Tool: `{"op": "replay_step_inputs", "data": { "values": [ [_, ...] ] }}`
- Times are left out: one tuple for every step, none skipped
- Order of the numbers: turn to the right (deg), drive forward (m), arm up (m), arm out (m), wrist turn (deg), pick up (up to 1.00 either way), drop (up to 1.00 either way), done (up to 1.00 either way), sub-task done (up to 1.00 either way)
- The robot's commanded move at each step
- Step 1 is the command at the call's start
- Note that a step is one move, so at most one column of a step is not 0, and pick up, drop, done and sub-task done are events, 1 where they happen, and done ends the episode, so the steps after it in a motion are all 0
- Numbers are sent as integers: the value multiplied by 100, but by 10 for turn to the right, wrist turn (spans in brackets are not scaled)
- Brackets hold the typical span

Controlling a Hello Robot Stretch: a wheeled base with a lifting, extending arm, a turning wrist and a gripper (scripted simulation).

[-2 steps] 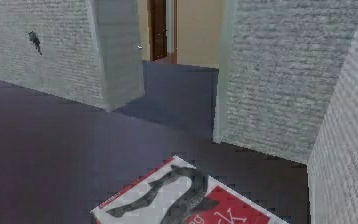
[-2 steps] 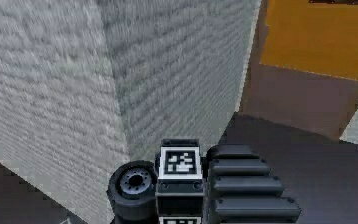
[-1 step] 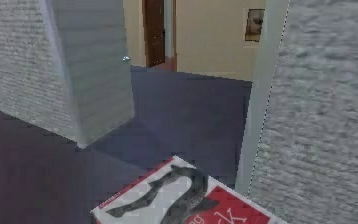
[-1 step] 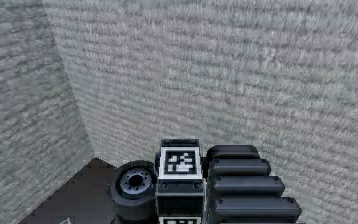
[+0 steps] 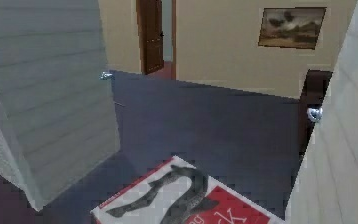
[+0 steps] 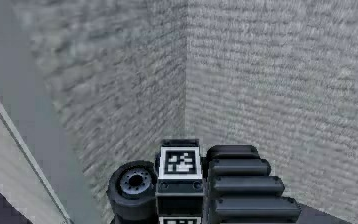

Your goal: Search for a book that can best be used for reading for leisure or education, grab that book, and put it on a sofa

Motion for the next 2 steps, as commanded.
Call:
{"op": "replay_step_inputs", "data": {
  "values": [
    [90,0,0,0,0,0,0,0,0],
    [0,100,0,0,0,0,0,0,0]
  ]
}}
